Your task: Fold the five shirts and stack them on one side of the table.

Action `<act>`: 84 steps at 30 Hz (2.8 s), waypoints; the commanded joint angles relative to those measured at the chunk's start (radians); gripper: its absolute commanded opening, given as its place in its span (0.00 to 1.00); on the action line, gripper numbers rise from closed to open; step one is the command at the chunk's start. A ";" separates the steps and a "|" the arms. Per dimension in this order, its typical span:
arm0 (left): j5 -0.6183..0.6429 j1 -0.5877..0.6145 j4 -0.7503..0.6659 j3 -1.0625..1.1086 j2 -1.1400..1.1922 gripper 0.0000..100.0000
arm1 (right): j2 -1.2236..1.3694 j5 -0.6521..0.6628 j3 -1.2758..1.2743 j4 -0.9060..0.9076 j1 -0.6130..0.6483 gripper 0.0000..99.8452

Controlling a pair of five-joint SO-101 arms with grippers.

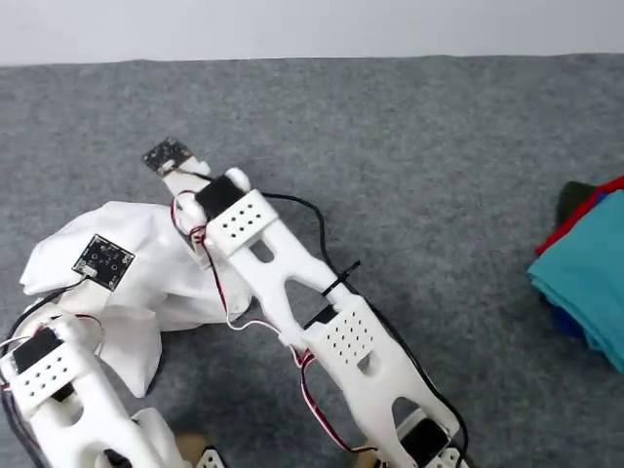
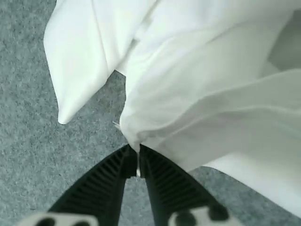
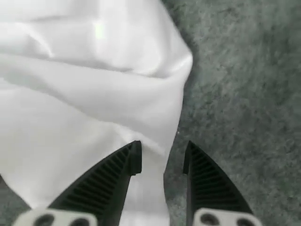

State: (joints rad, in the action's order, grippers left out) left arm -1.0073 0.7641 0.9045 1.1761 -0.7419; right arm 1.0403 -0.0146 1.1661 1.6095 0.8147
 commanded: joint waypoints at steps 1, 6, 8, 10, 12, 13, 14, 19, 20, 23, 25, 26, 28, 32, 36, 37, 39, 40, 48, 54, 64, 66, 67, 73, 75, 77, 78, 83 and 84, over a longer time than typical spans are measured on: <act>0.006 -0.003 -0.018 -0.005 -0.023 0.00 | 0.007 -0.014 0.008 0.024 -0.001 0.17; 0.006 -0.003 -0.018 -0.005 -0.023 0.00 | 0.044 -0.014 0.008 0.024 0.001 0.16; 0.006 -0.003 -0.017 -0.005 -0.023 0.00 | 0.053 -0.014 0.008 0.019 0.001 0.16; 0.006 -0.003 -0.017 -0.005 -0.023 0.00 | 0.061 -0.009 0.009 0.019 -0.002 0.13; 0.006 -0.003 -0.015 -0.005 -0.023 0.00 | 0.054 -0.006 0.011 0.021 -0.004 0.06; 0.006 -0.003 -0.014 -0.005 -0.023 0.00 | 0.051 -0.003 0.014 0.021 -0.008 0.01; 0.006 -0.003 -0.014 -0.005 -0.023 0.00 | 0.044 0.017 0.032 0.031 -0.015 0.00; 0.006 0.002 -0.012 -0.015 -0.025 0.00 | -0.002 0.071 0.167 0.124 -0.050 0.01; 0.006 0.002 -0.012 -0.024 -0.025 0.00 | -0.010 0.081 0.198 0.147 -0.062 0.01; 0.063 0.003 0.034 -0.108 -0.026 0.00 | -0.041 0.110 0.270 0.185 -0.102 0.01; 0.141 -0.003 0.097 -0.206 -0.026 0.00 | -0.088 0.115 0.284 0.185 -0.140 0.01; 0.173 -0.005 0.129 -0.259 -0.026 0.00 | -0.117 0.115 0.285 0.185 -0.156 0.01; 0.230 -0.018 0.186 -0.357 -0.025 0.00 | -0.168 0.117 0.284 0.185 -0.188 0.01; 0.307 -0.066 0.278 -0.512 -0.025 0.00 | -0.274 0.117 0.236 0.185 -0.274 0.01; 0.376 -0.126 0.359 -0.650 -0.025 0.00 | -0.381 0.117 0.158 0.185 -0.372 0.01; 0.396 -0.146 0.382 -0.690 -0.025 0.00 | -0.409 0.117 0.137 0.185 -0.394 0.01; 0.427 -0.192 0.428 -0.773 -0.025 0.00 | -0.461 0.117 0.092 0.185 -0.429 0.01; 0.433 -0.221 0.448 -0.808 -0.025 0.00 | -0.486 0.117 0.069 0.185 -0.440 0.01; 0.439 -0.382 0.574 -0.855 -0.020 0.00 | -0.568 0.117 -0.091 0.179 -0.392 0.01; 0.436 -0.301 0.615 -0.680 -0.023 0.00 | -0.565 0.109 -0.184 0.177 -0.277 0.15; 0.436 -0.222 0.483 -0.415 -0.025 0.00 | -0.331 0.107 -0.244 0.079 -0.093 0.18; 0.436 -0.222 0.462 -0.392 -0.025 0.00 | -0.288 0.107 -0.244 0.031 -0.074 0.19; 0.436 -0.222 0.450 -0.381 -0.025 0.00 | -0.268 0.107 -0.244 0.010 -0.067 0.19; 0.436 -0.222 0.376 -0.315 -0.025 0.00 | -0.193 0.112 -0.244 -0.120 -0.056 0.19; 0.436 -0.222 0.354 -0.291 -0.025 0.00 | -0.183 0.114 -0.244 -0.157 -0.056 0.19; 0.436 -0.224 0.336 -0.266 -0.025 0.00 | -0.176 0.114 -0.244 -0.185 -0.056 0.19; 0.436 -0.224 0.327 -0.255 -0.025 0.00 | -0.168 0.114 -0.244 -0.196 -0.056 0.19; 0.436 -0.226 0.296 -0.234 -0.025 0.00 | -0.107 0.115 -0.244 -0.232 -0.056 0.19; 0.436 -0.226 0.295 -0.234 -0.025 0.00 | -0.093 0.115 -0.244 -0.240 -0.056 0.19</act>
State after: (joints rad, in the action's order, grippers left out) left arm -0.5746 0.5386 1.2221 0.9490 -0.7480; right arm 0.9467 0.0928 0.9145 1.3932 0.7549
